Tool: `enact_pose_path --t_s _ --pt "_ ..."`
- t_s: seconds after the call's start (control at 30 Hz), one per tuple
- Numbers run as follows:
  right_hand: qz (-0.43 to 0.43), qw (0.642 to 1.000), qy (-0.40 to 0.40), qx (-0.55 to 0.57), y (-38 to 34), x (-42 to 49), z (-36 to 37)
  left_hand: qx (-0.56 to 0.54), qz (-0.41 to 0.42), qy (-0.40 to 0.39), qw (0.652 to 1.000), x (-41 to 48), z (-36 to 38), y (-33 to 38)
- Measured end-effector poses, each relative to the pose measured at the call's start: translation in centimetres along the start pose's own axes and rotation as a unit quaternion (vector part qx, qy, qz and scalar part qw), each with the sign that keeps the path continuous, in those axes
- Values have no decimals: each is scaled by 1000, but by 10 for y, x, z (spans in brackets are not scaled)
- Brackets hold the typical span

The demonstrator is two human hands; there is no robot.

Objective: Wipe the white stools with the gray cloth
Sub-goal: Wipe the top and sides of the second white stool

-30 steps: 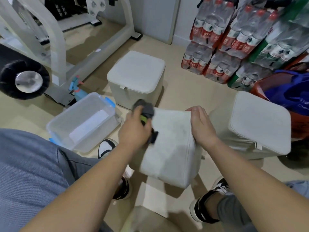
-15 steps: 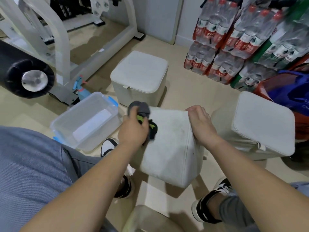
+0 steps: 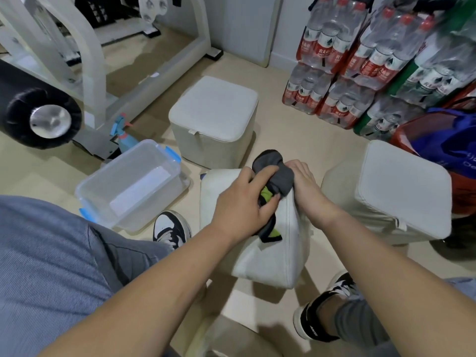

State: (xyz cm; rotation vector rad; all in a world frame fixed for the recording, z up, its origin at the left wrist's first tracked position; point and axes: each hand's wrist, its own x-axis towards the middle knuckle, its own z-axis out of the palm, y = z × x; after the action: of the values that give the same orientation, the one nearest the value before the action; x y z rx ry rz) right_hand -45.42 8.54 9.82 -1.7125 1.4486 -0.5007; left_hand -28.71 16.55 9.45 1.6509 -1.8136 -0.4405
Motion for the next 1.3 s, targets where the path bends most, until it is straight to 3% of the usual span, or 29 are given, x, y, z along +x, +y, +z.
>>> enact_pose_path --t_s 0.07,0.2,0.3,0.4,0.57,0.67,0.8,0.9,1.03,1.1,1.17,1.3 --pt "6 1000 4 19 -4 -5 0 42 -19 -2 999 6 -2 -7" --pt "41 998 30 -48 -2 -12 -8 67 -195 -6 978 7 -11 -47" --pt "61 995 70 -43 0 -11 -12 88 -250 -46 963 -13 -13 -74" --pt "99 989 109 -23 5 -7 -14 46 -267 -62 961 -35 -2 -67" --pt "137 979 147 16 13 -1 -18 -61 -362 -38 929 -51 13 -43" --pt "158 972 167 37 14 2 -18 -128 -321 -47 937 -60 20 6" --pt "182 973 132 39 12 0 -19 -188 -147 -107 965 -58 20 36" --pt "80 993 47 -71 5 -12 -18 -118 7 -91 989 -31 14 27" --pt "19 998 7 -66 6 -13 -13 2 42 -81 996 -8 9 0" --pt "38 999 28 -22 7 -10 -12 50 -7 -71 996 -9 9 -18" --pt "67 997 47 14 4 -10 -12 73 -119 -51 989 -9 6 -41" --pt "101 993 55 27 2 -9 -15 13 -363 12 932 -5 -13 -83"
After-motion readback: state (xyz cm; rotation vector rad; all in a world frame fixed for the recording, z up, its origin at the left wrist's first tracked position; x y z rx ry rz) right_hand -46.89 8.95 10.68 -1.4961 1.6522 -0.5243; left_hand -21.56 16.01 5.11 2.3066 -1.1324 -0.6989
